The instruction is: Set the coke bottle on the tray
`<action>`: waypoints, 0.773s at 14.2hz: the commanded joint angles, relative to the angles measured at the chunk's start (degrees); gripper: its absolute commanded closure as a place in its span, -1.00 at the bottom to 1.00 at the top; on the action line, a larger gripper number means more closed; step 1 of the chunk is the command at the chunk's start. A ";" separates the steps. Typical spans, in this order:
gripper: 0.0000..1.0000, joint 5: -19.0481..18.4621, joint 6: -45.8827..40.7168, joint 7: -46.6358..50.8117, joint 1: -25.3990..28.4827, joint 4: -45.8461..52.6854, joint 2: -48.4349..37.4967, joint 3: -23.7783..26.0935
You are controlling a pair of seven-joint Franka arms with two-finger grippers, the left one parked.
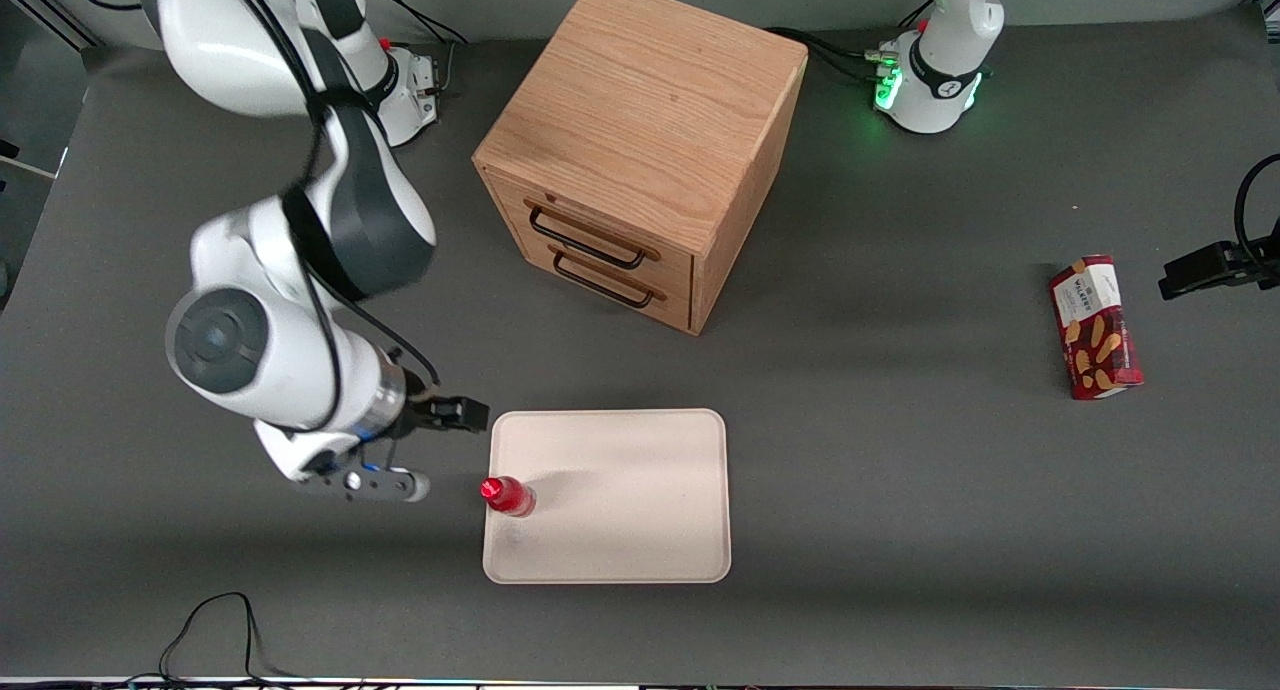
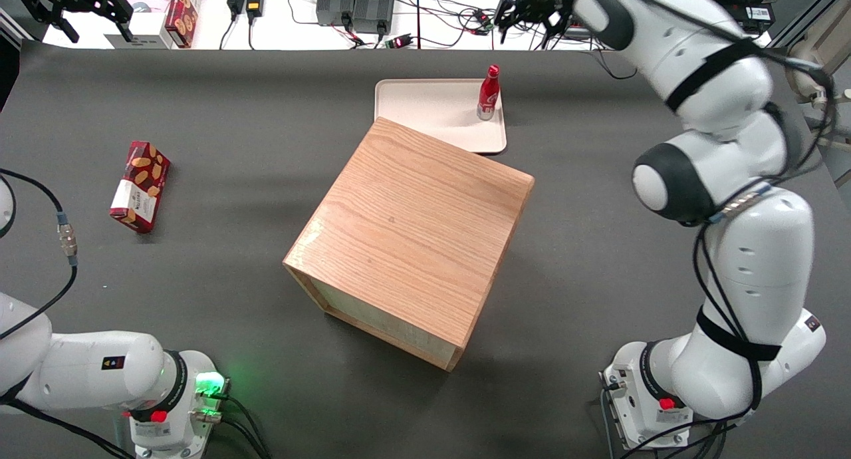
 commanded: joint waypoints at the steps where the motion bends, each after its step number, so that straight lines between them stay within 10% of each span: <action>1: -1.00 -0.07 0.24 2.77 0.34 -15.49 -14.48 0.37; 11: -1.00 -8.17 -0.20 -9.24 -16.08 -31.19 -35.11 10.48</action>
